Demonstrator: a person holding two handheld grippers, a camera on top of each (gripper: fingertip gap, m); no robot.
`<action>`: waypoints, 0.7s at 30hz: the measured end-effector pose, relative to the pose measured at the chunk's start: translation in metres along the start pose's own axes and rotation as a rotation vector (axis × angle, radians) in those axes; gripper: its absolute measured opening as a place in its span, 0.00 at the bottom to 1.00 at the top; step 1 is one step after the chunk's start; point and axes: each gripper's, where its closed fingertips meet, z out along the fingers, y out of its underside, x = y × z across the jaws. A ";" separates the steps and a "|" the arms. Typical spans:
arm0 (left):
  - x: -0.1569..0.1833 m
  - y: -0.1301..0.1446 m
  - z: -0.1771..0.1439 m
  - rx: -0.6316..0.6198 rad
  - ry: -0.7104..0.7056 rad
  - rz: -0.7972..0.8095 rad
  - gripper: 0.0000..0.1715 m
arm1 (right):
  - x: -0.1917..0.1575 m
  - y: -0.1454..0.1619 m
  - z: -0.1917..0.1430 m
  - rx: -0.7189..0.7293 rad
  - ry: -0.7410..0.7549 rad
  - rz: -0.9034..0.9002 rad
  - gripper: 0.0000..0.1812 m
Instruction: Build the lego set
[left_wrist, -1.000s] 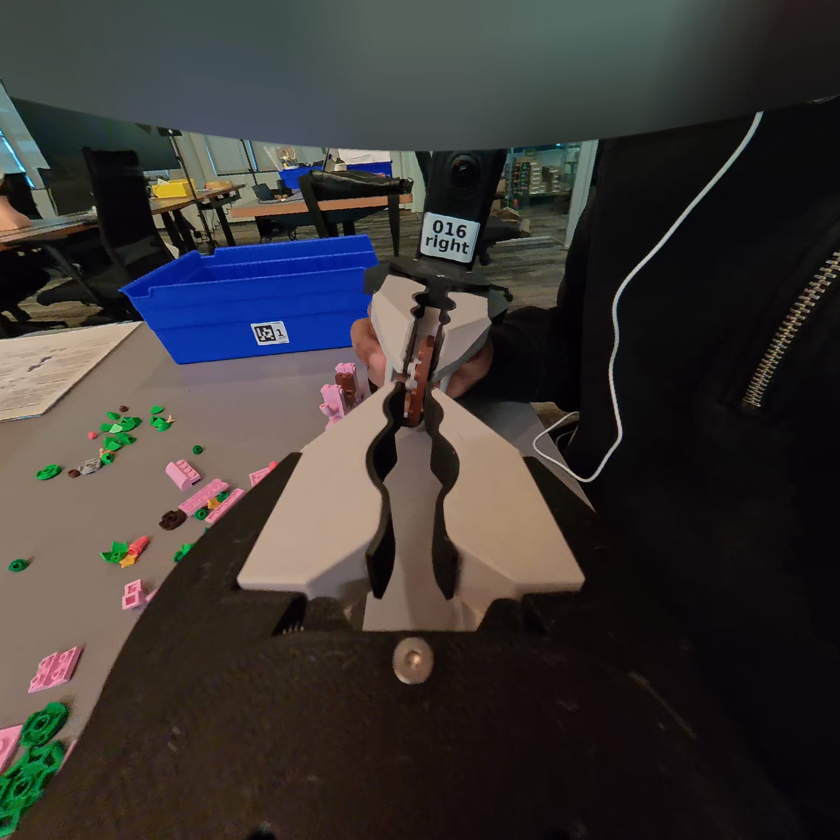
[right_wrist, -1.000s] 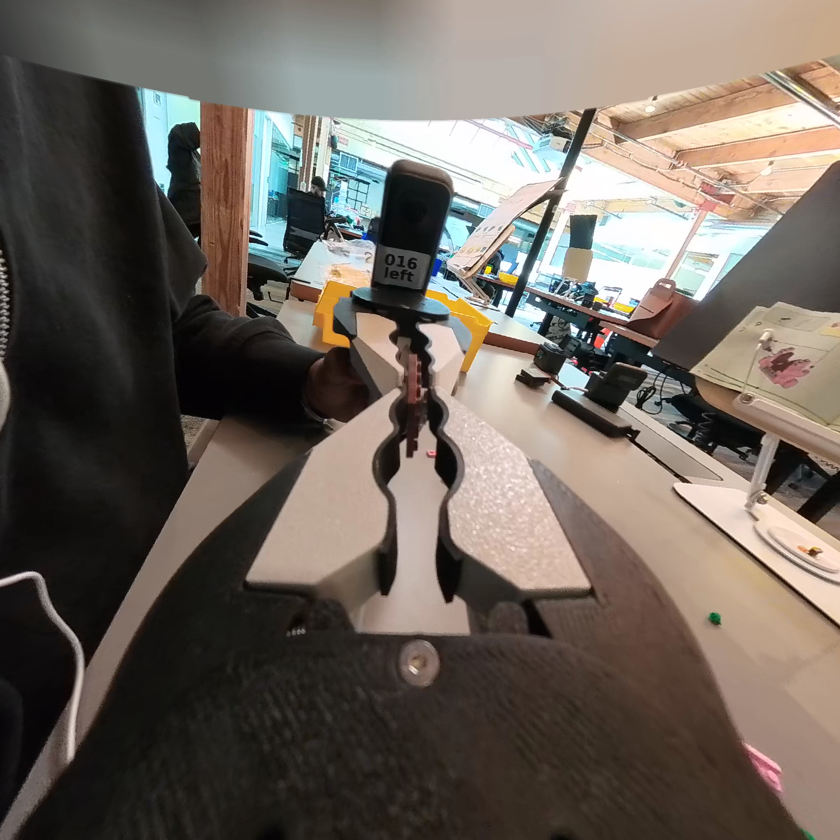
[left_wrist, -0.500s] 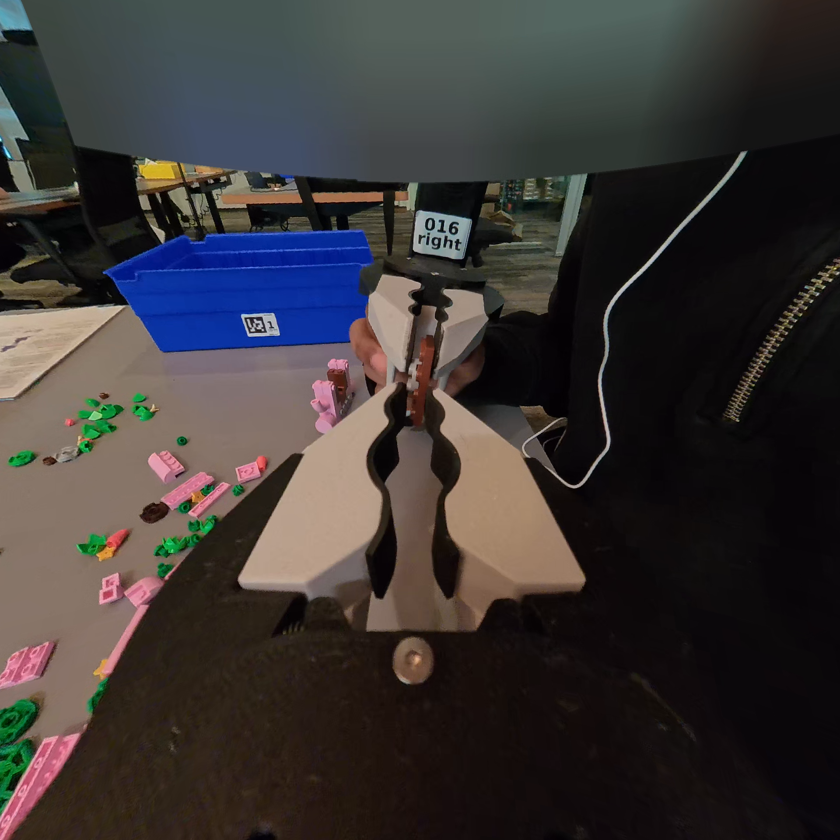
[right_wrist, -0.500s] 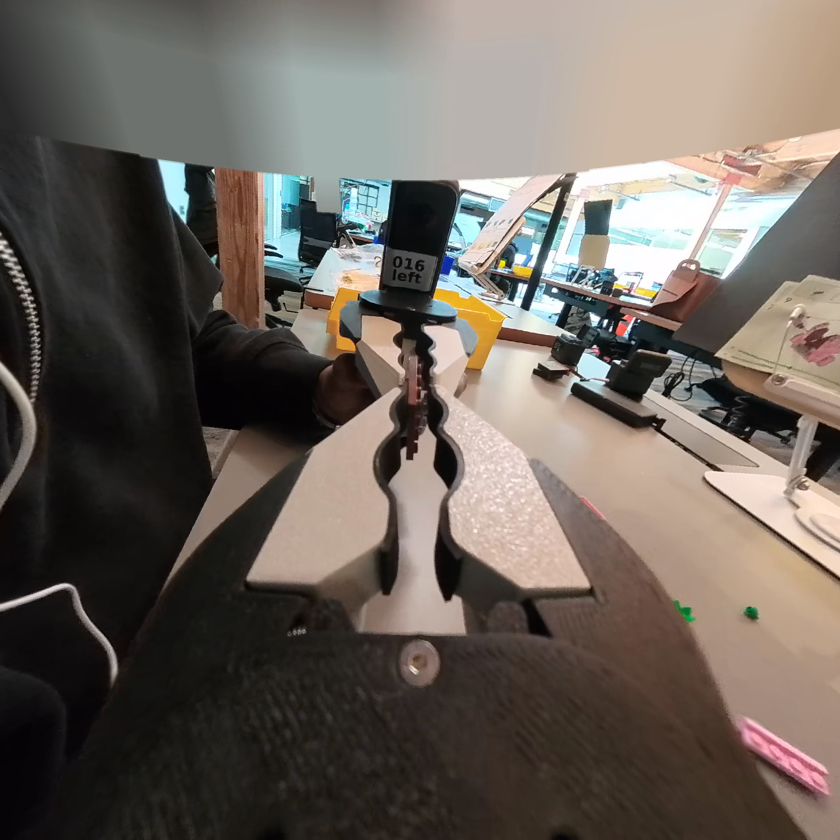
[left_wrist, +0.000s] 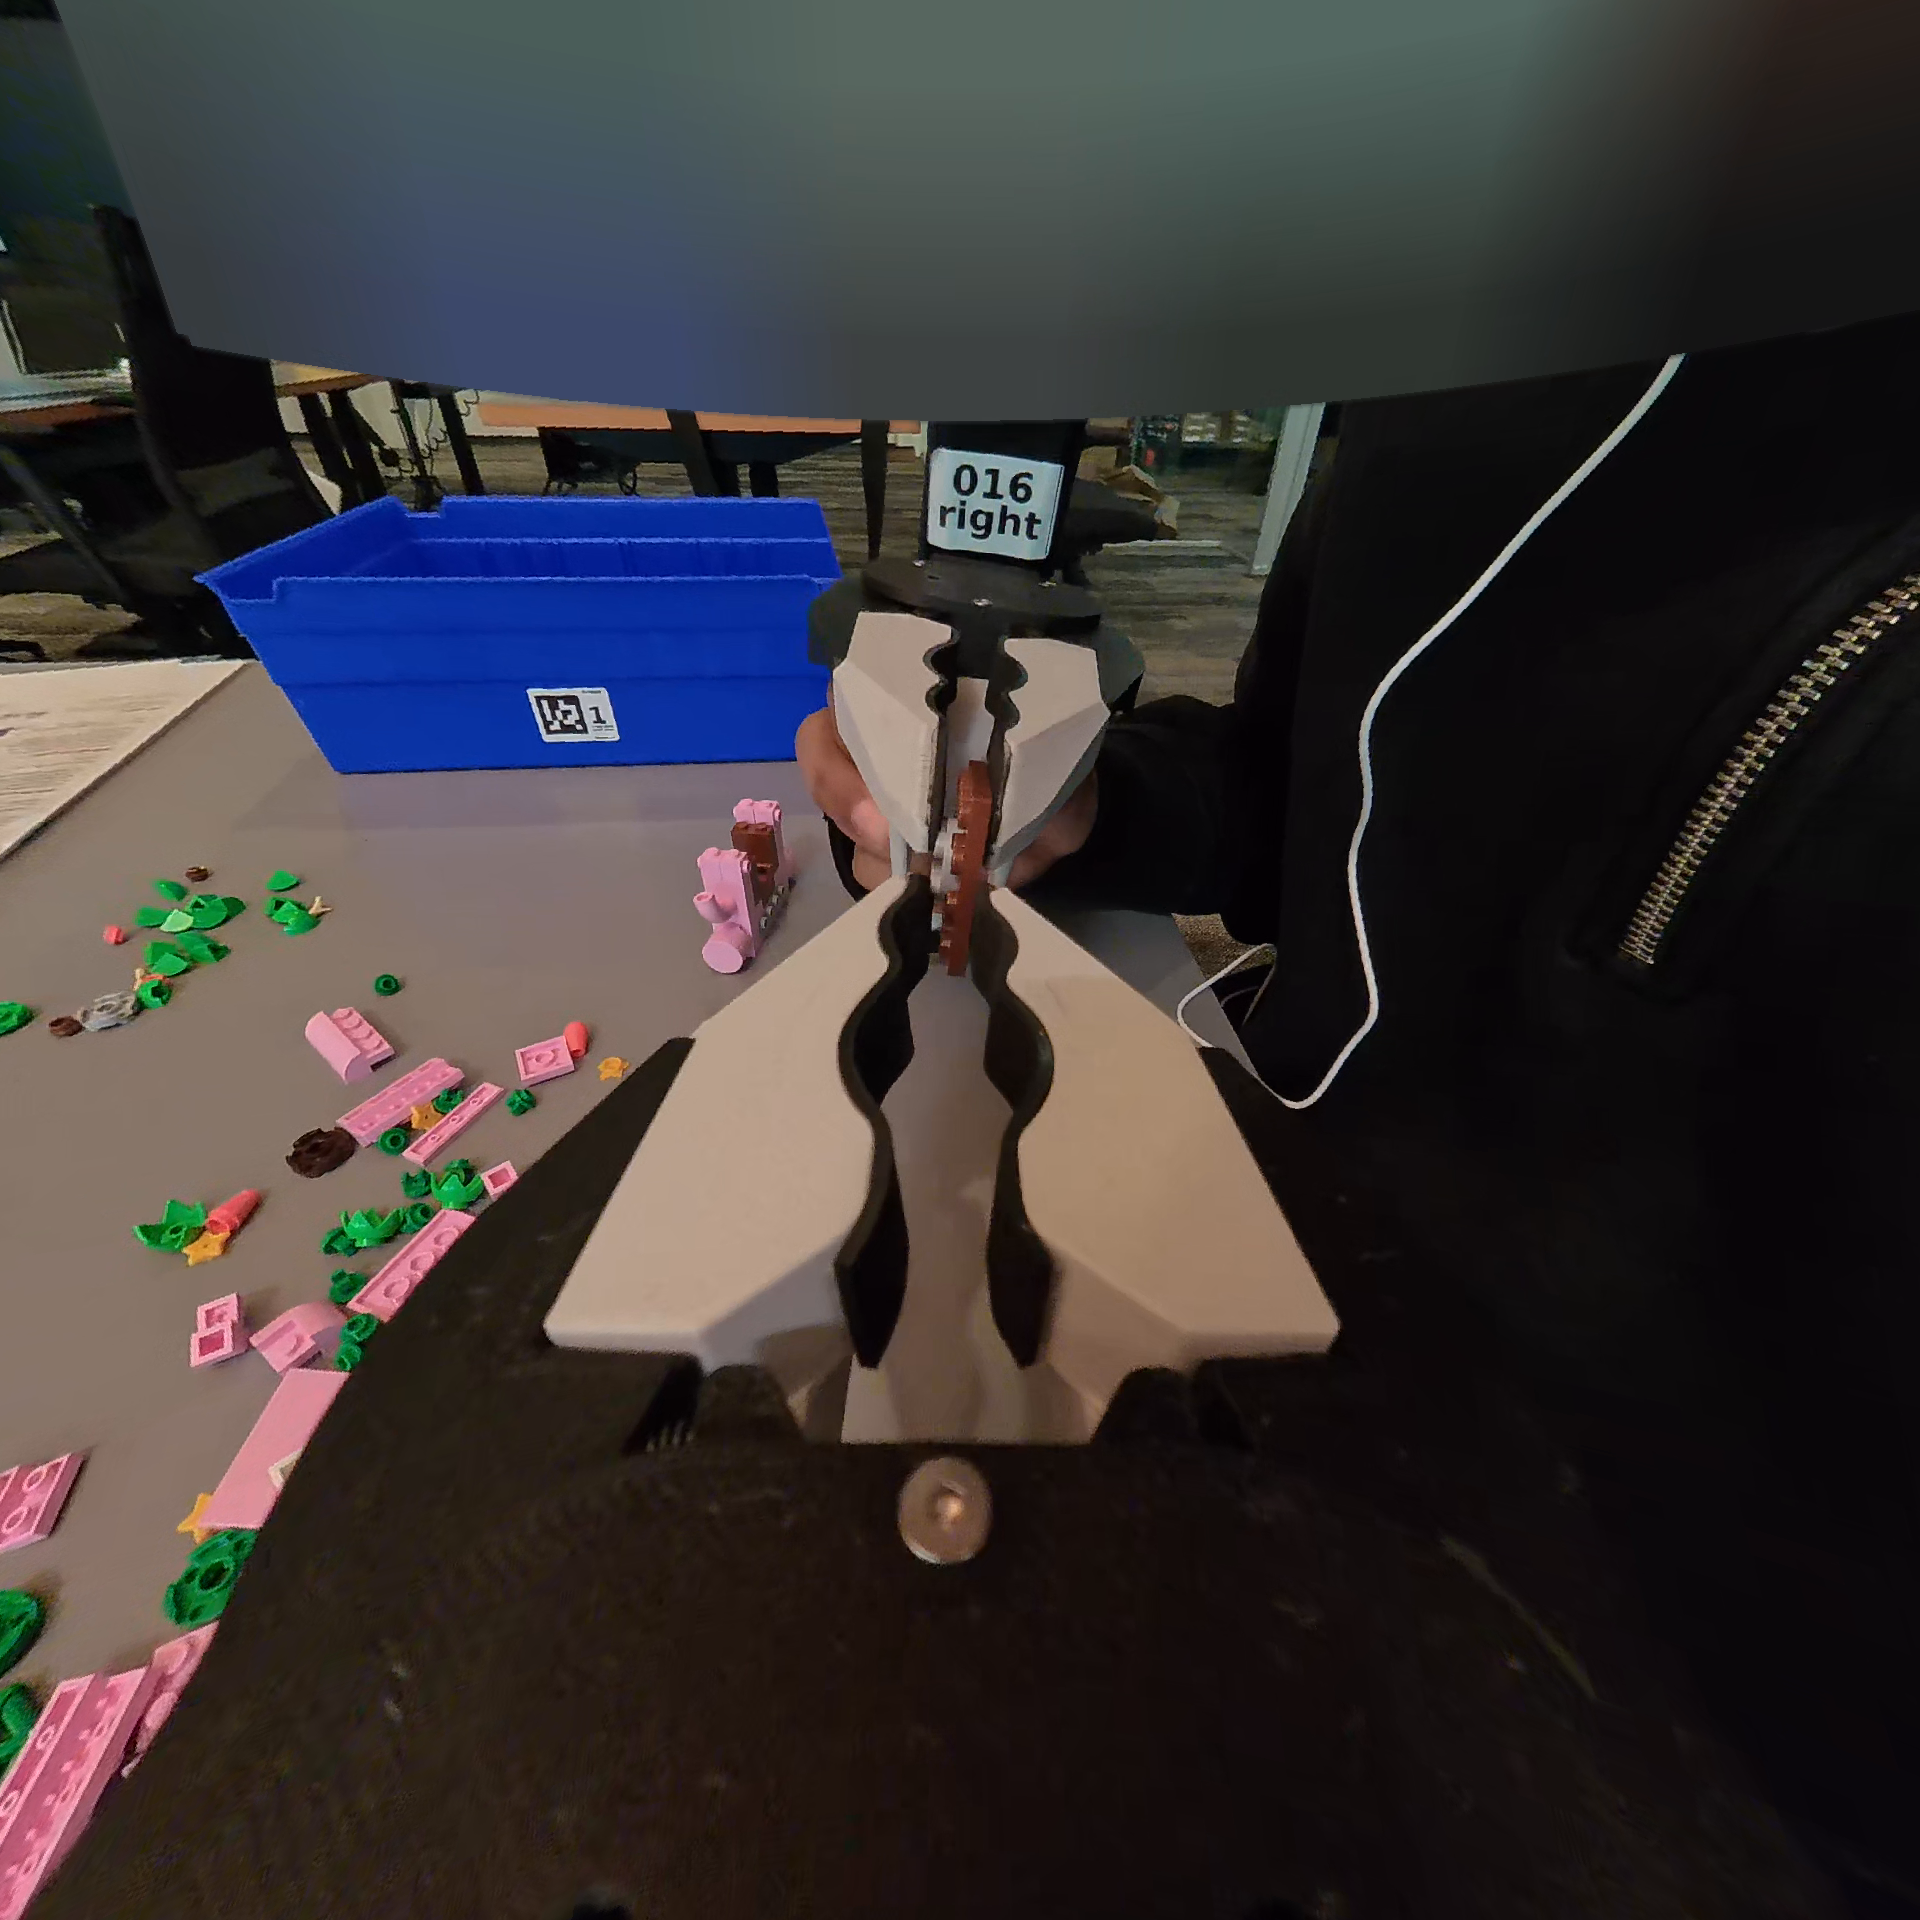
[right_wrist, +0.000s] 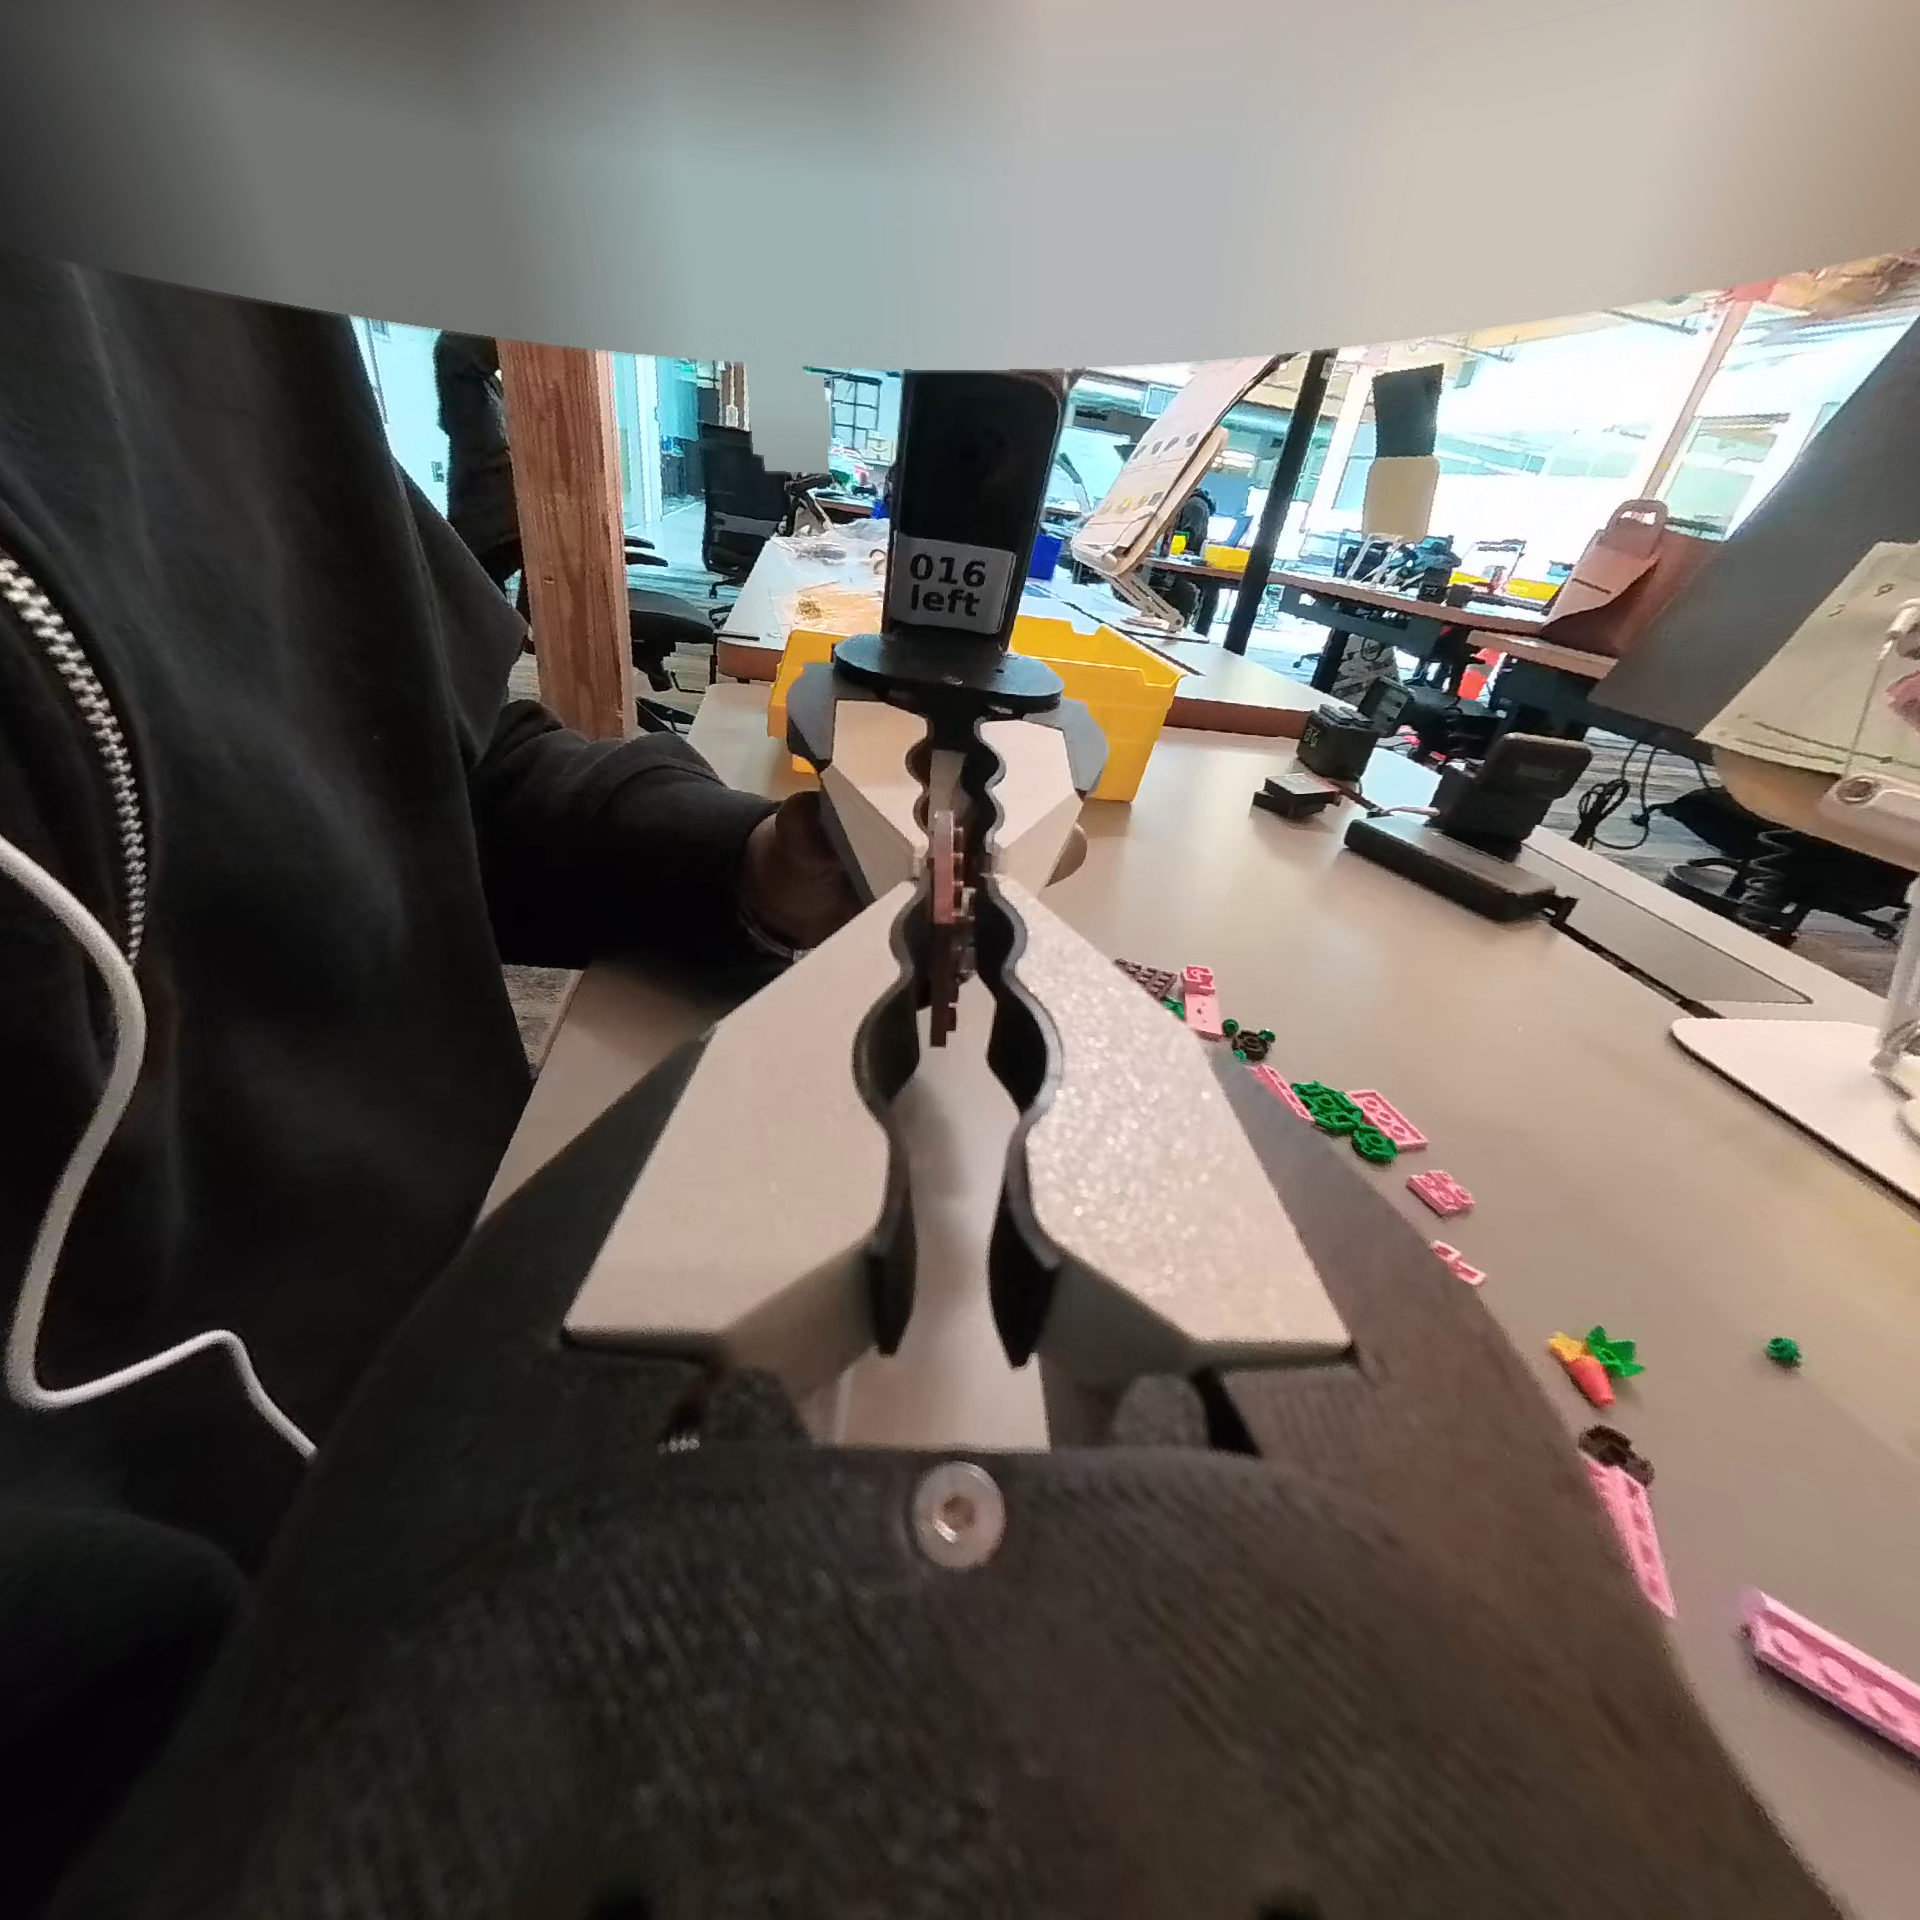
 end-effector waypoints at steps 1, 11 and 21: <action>0.000 -0.001 0.000 0.003 -0.001 0.000 0.02 | 0.000 -0.001 0.000 0.003 0.000 0.005 0.03; -0.006 -0.009 -0.006 0.027 -0.082 0.072 0.02 | 0.010 -0.013 -0.002 0.104 0.048 0.016 0.11; -0.012 -0.007 -0.008 0.014 -0.136 0.126 0.02 | 0.016 -0.023 -0.012 0.200 -0.016 0.199 0.15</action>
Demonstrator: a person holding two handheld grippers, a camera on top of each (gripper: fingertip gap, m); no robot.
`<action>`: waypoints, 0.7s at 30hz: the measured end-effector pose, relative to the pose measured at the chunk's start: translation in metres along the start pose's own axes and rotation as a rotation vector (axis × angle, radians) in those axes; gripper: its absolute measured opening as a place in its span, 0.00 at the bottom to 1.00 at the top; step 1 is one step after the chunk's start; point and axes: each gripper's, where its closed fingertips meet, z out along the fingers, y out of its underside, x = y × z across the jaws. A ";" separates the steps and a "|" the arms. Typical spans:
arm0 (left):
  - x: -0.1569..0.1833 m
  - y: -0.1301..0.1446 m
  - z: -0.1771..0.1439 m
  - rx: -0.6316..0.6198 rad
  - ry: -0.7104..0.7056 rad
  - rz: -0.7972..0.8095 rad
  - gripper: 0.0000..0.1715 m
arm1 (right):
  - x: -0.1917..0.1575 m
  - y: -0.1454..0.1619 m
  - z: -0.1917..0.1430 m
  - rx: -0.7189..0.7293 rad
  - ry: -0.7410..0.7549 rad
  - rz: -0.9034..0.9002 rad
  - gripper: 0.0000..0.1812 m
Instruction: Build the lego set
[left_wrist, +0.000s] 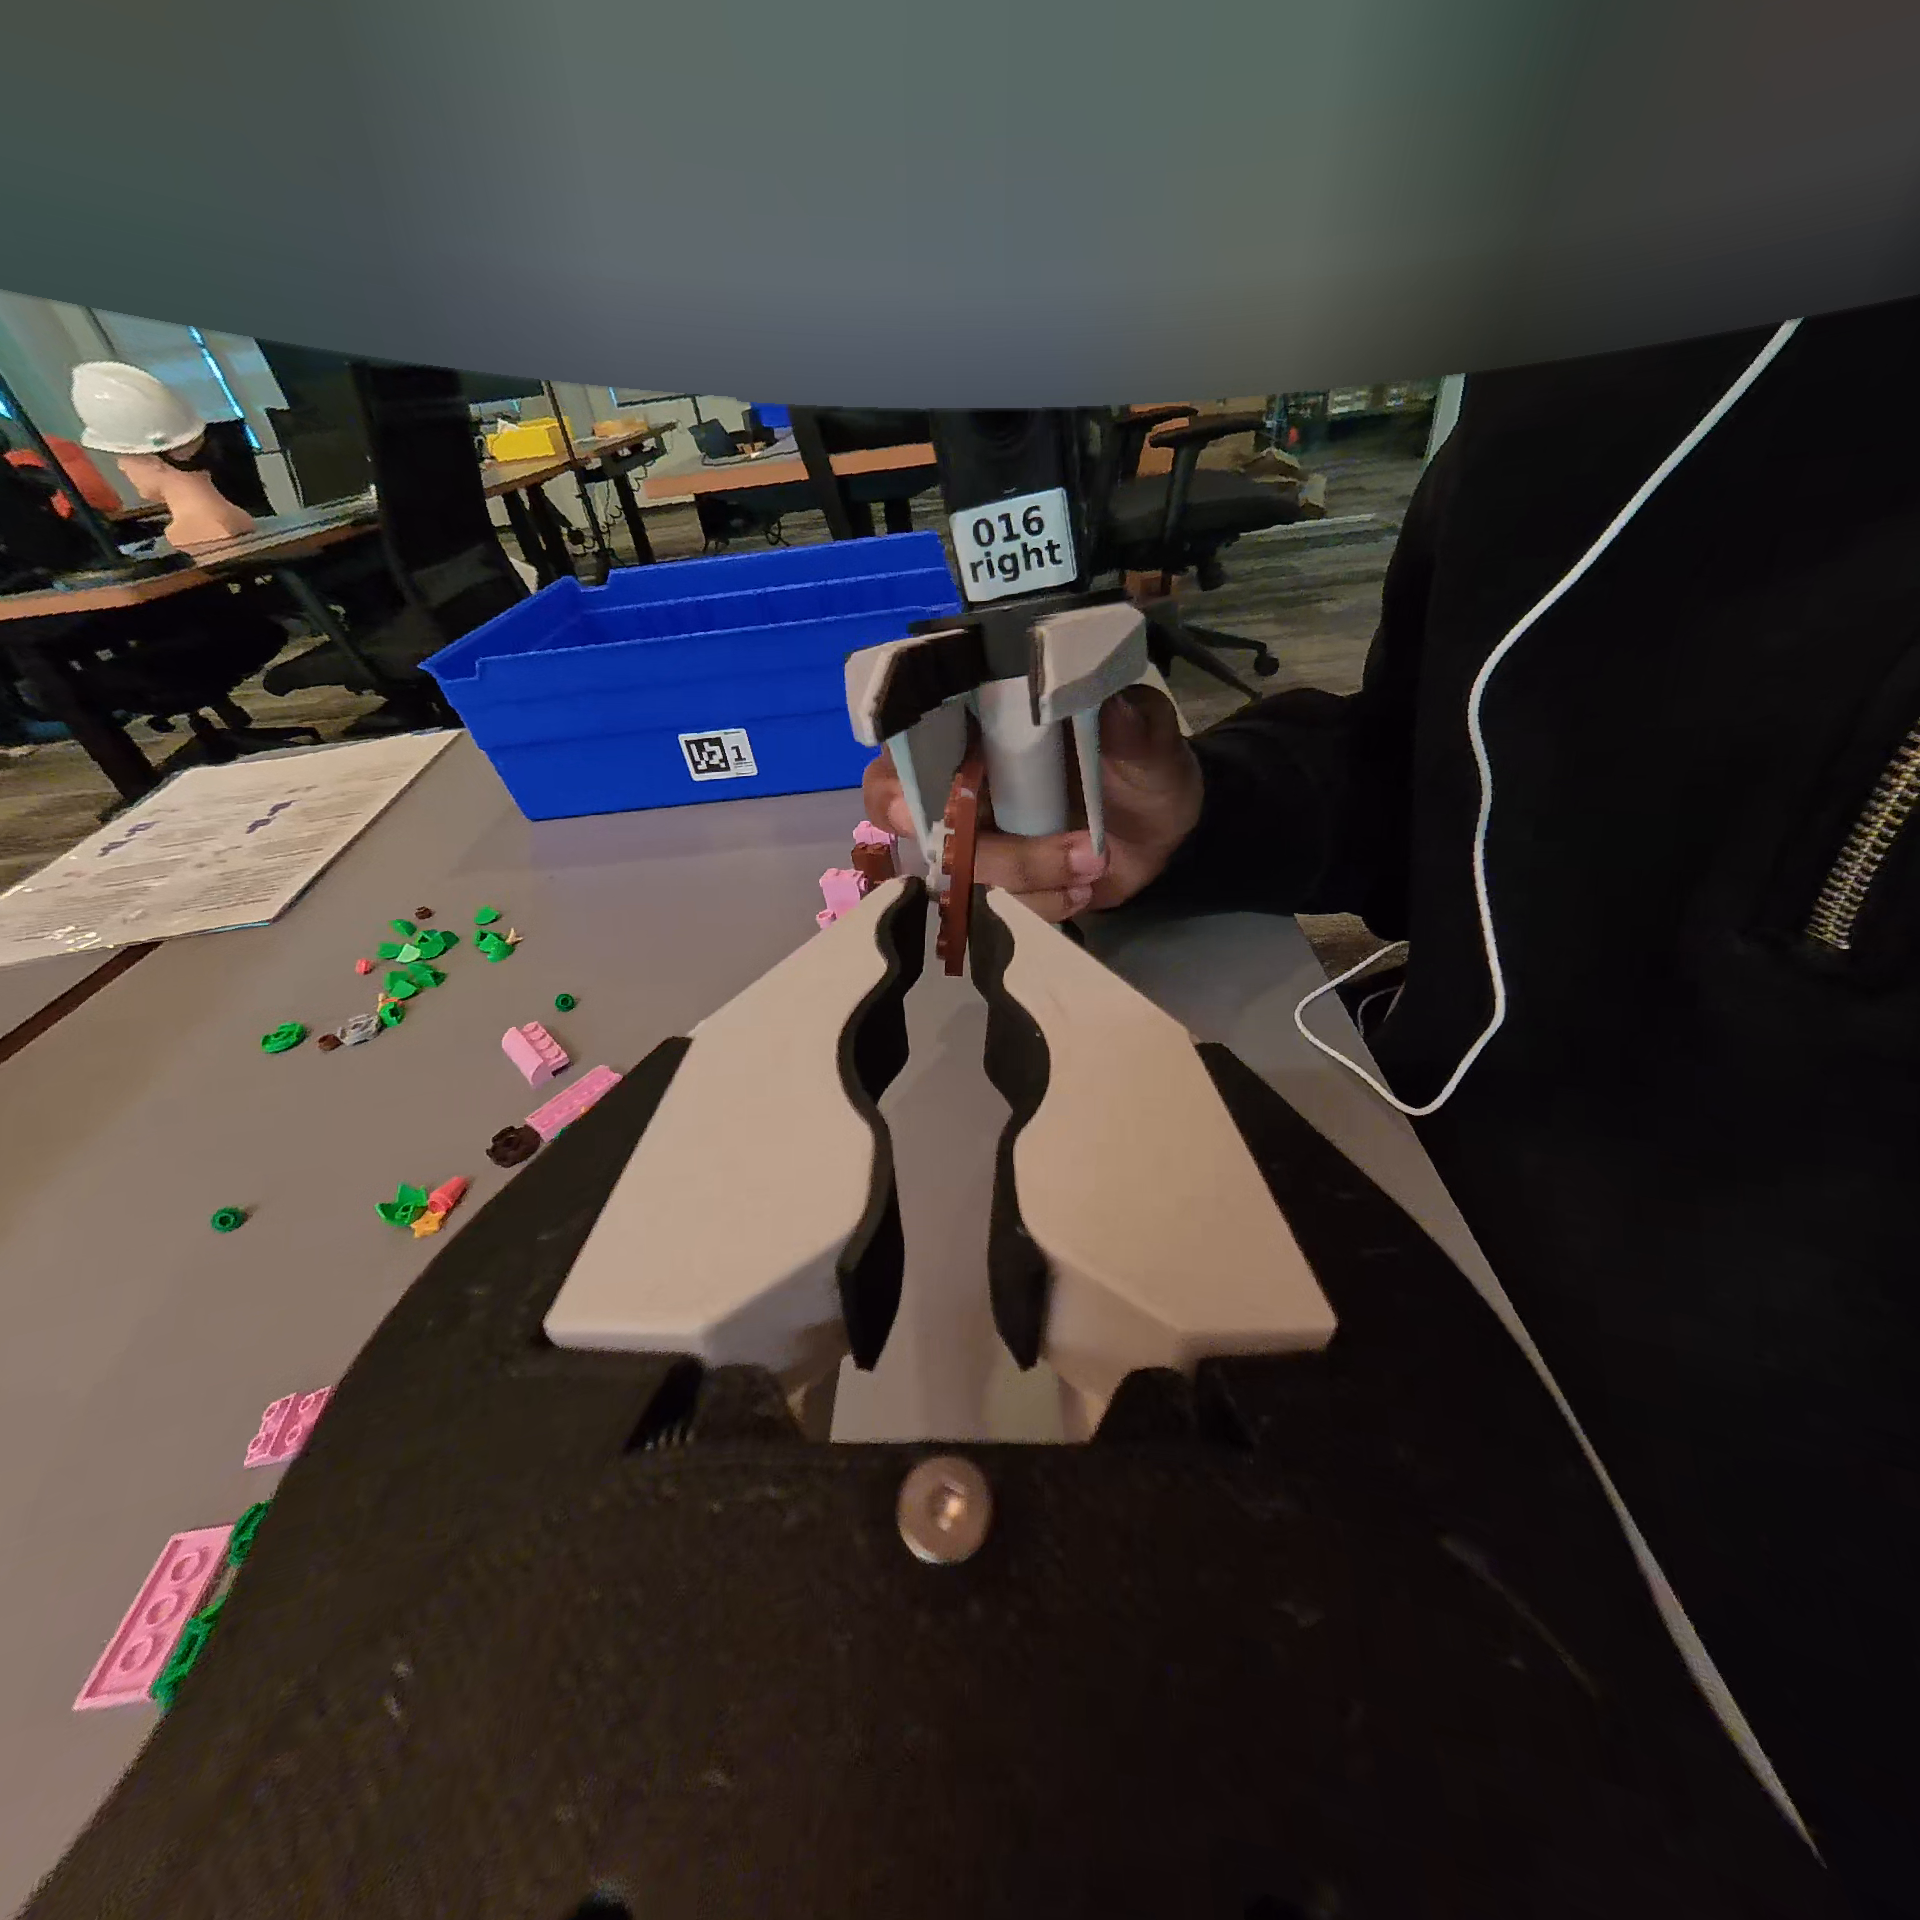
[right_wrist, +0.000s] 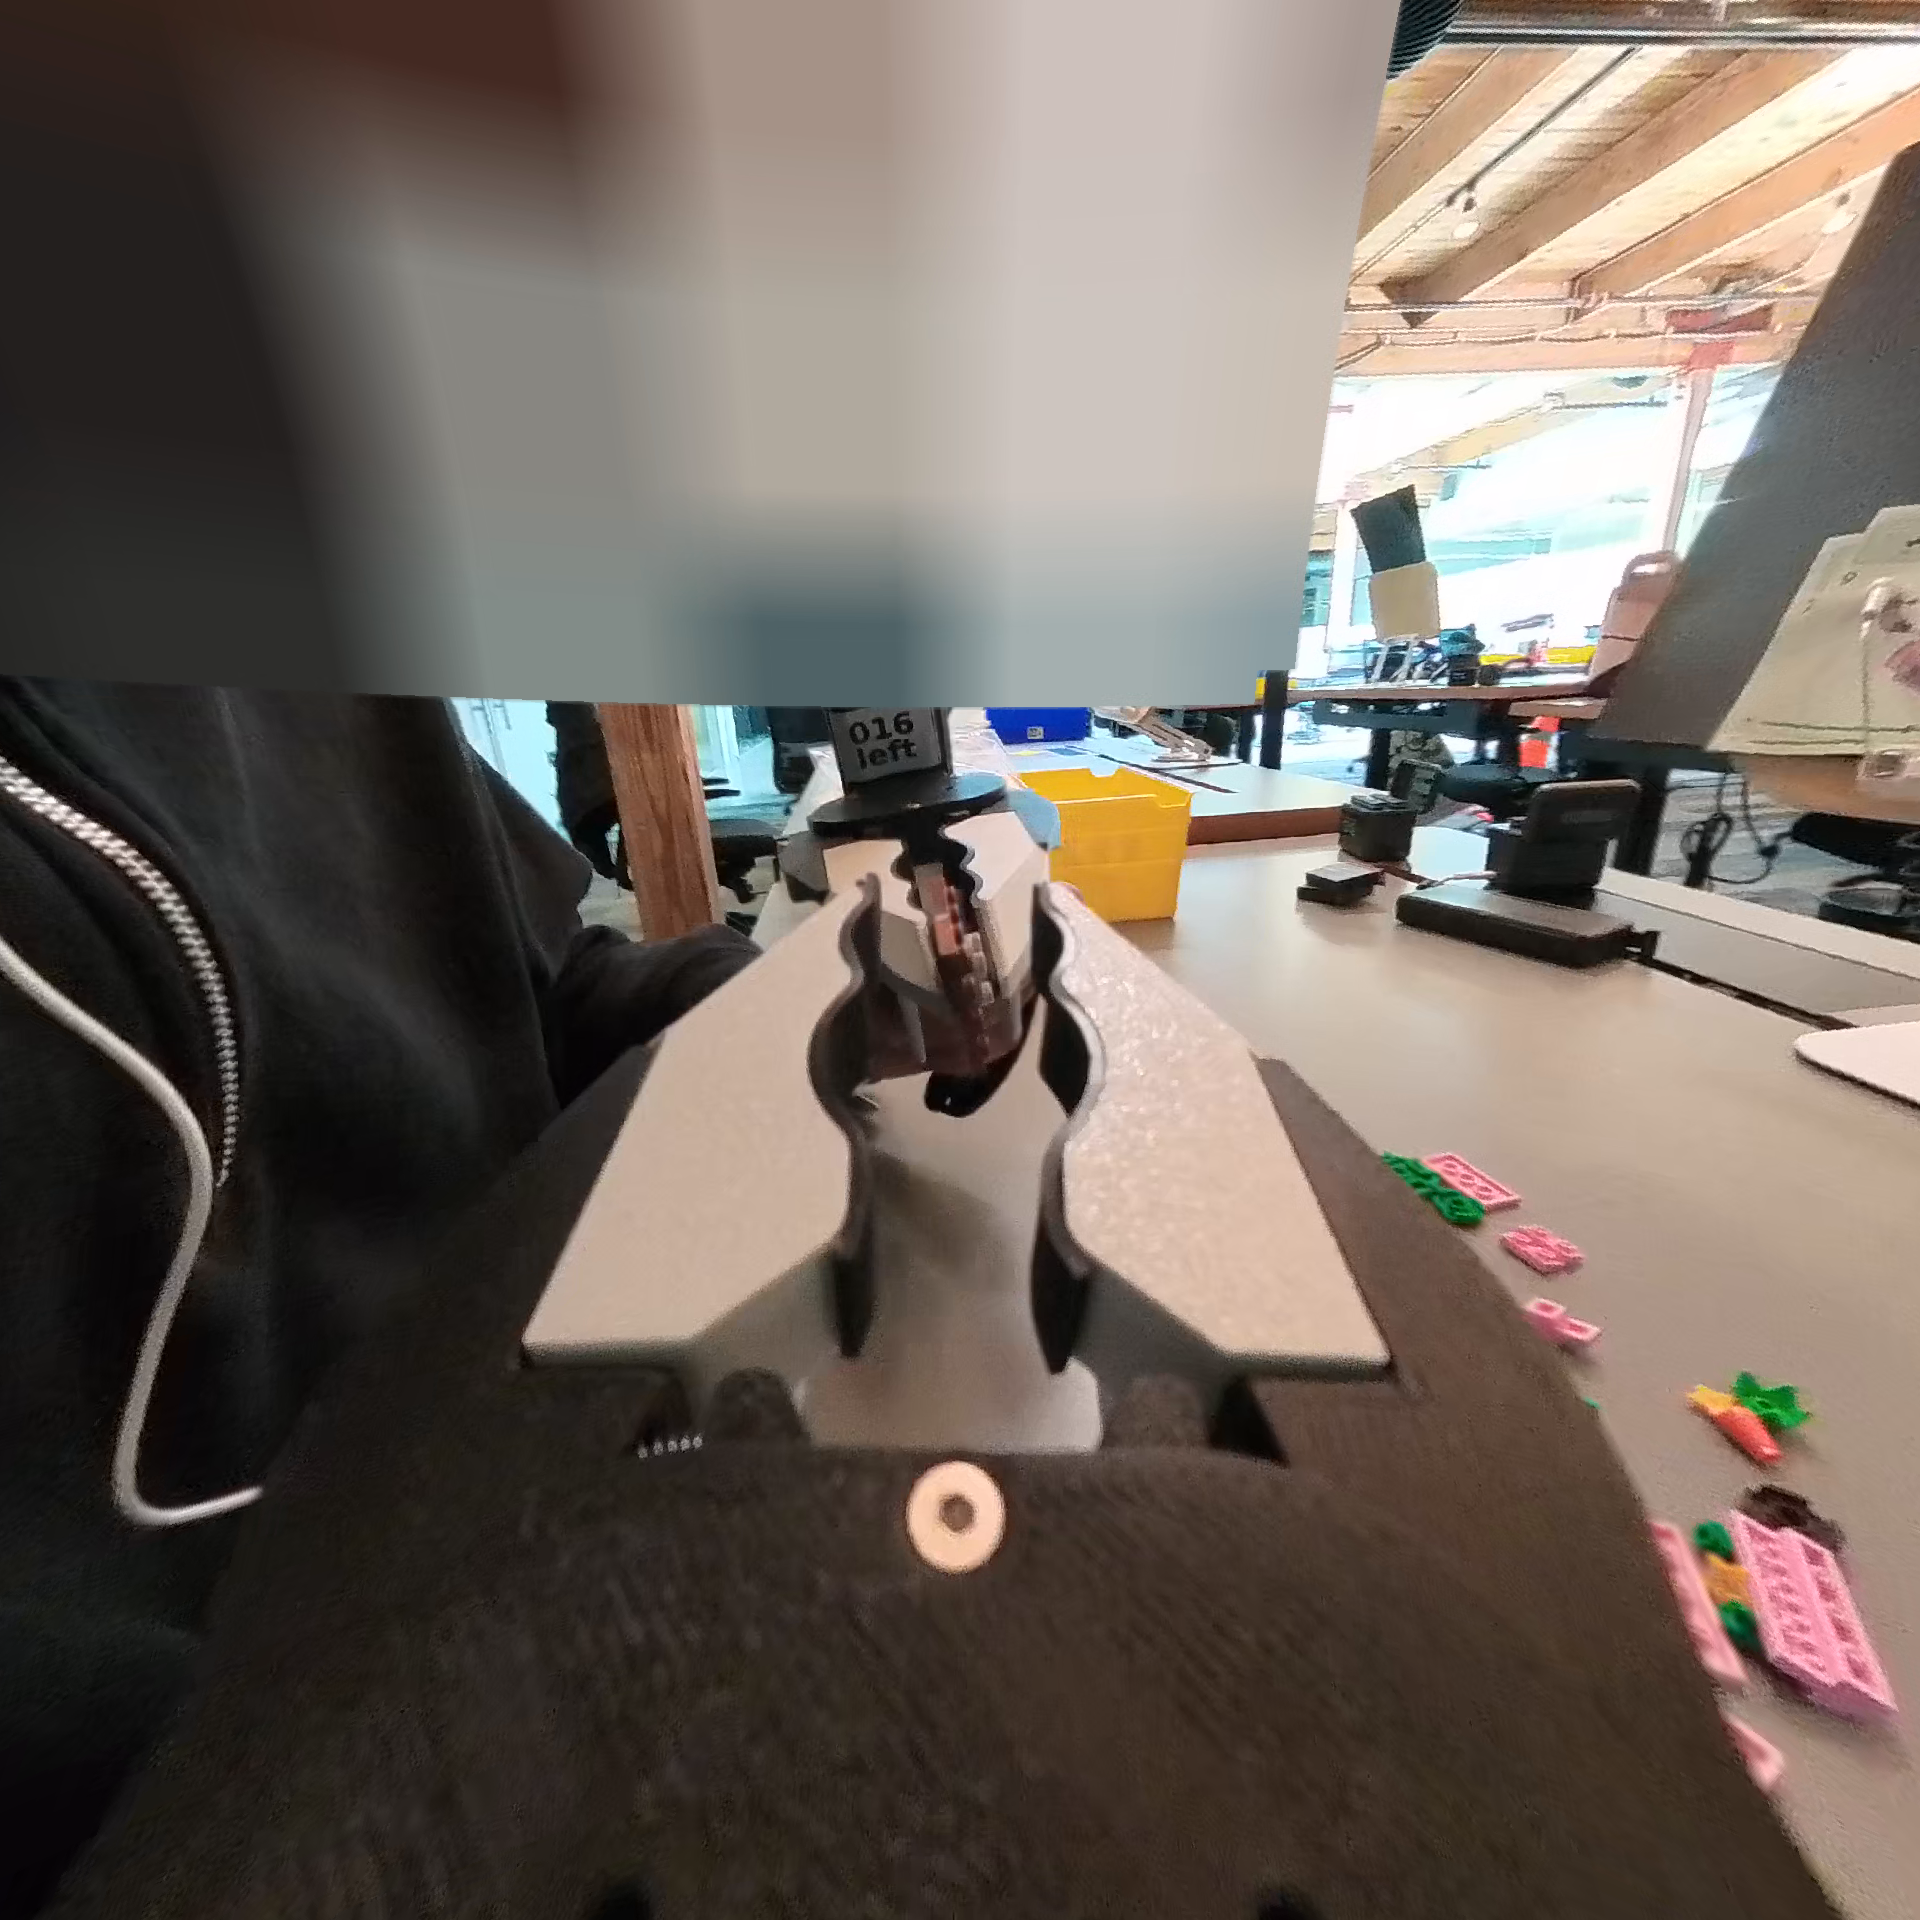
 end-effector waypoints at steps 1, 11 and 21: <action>0.000 0.000 0.000 -0.001 -0.002 0.003 0.02 | -0.001 0.000 0.000 -0.001 -0.008 0.010 0.13; -0.008 0.006 0.004 -0.016 -0.040 -0.027 0.09 | 0.002 0.016 0.005 -0.128 0.080 -0.174 0.02; -0.033 0.010 -0.005 0.114 0.137 -0.645 0.37 | 0.015 0.023 0.008 -0.208 0.302 -0.639 0.01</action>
